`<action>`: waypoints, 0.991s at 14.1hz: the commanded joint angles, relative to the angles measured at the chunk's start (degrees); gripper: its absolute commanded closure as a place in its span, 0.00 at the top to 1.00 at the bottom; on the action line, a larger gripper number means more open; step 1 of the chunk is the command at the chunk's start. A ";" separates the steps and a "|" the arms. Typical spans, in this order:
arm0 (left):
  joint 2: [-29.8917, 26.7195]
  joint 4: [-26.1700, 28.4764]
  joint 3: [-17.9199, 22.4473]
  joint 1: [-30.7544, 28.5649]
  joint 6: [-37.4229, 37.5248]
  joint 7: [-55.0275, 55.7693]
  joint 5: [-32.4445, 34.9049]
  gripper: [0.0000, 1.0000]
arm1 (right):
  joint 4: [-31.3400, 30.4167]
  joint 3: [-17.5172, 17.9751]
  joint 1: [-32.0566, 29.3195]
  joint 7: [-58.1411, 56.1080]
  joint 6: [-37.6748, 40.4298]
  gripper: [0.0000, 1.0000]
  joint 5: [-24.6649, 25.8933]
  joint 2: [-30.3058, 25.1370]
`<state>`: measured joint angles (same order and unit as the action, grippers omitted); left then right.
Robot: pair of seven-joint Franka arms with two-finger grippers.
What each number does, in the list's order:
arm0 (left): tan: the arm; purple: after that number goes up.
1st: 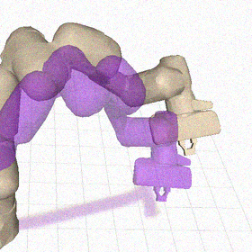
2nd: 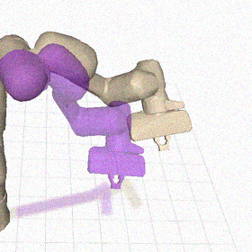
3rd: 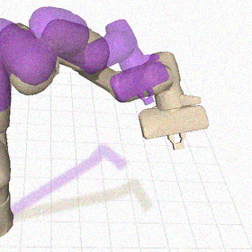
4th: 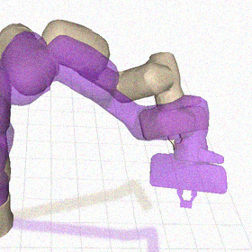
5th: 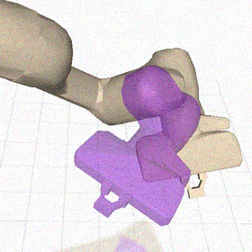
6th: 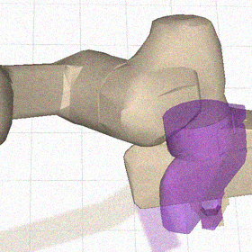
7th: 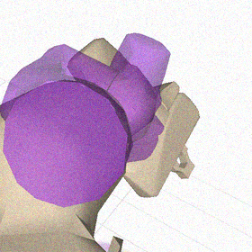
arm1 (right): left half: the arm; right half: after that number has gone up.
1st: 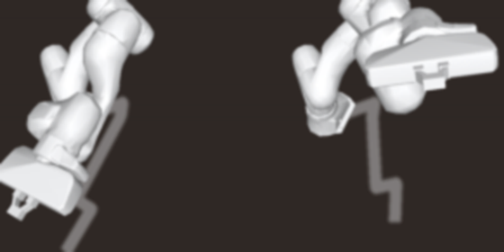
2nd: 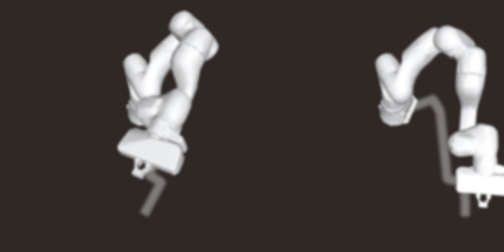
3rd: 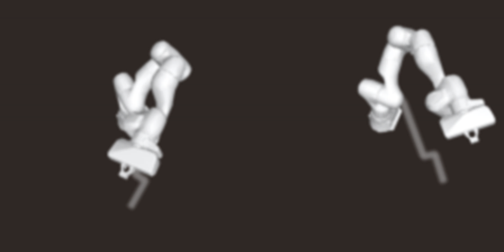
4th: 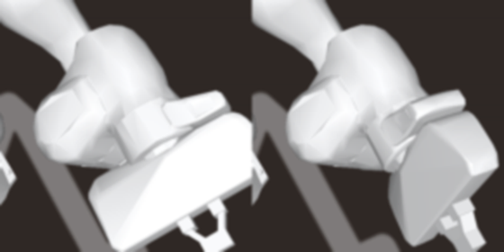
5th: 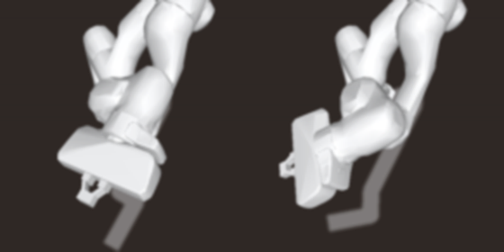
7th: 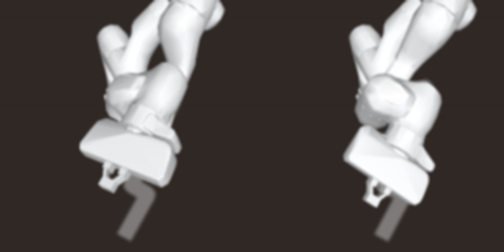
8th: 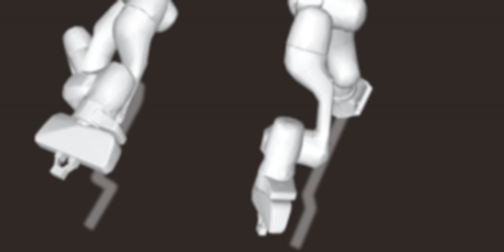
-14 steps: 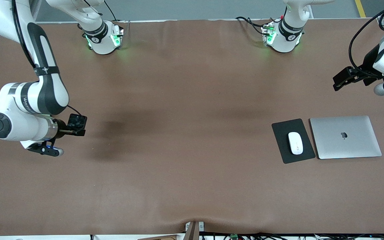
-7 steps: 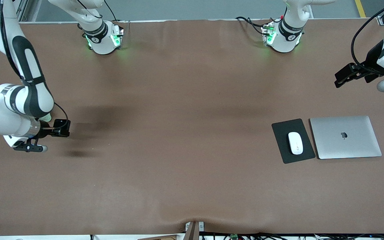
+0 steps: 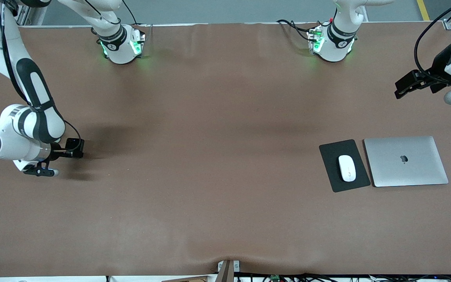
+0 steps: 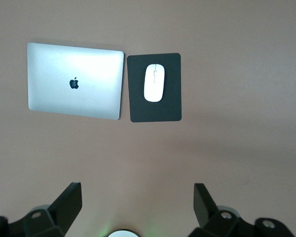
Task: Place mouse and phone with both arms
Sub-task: 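Lower the black phone beside the green plush with the right gripper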
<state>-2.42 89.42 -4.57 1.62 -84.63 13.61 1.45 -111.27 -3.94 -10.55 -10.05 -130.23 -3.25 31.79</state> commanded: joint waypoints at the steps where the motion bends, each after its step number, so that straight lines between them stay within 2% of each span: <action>1: -1.88 1.01 0.00 0.05 0.87 -2.09 -0.66 1.00 | -0.35 1.12 -1.40 -0.41 -1.25 0.03 0.52 1.25; 2: -1.97 0.93 -0.35 0.23 0.79 -2.62 -0.74 1.00 | -0.35 1.12 -1.31 -0.41 -1.08 0.43 0.52 1.26; 3: -1.80 0.84 -0.35 0.06 0.52 -2.71 -0.83 1.00 | -0.35 1.12 -1.05 -0.41 -0.99 0.99 0.52 1.43; 7: -2.06 1.28 0.26 -0.30 0.61 -7.10 -1.36 1.00 | 1.75 1.47 0.53 0.55 -0.28 1.00 0.35 0.64; 11: -1.88 1.11 -0.09 -0.12 0.70 -5.88 -1.36 1.00 | 6.76 1.47 4.57 5.10 7.26 1.00 0.08 0.03; 14: -1.88 0.93 0.00 -0.12 0.70 -5.88 -1.36 1.00 | 6.77 1.47 7.20 6.87 8.68 1.00 0.00 -3.39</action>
<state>-2.96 89.53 -4.71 1.61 -84.32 7.86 1.44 -103.86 -2.39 -4.67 -5.31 -123.40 -3.29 31.58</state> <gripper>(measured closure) 0.000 0.000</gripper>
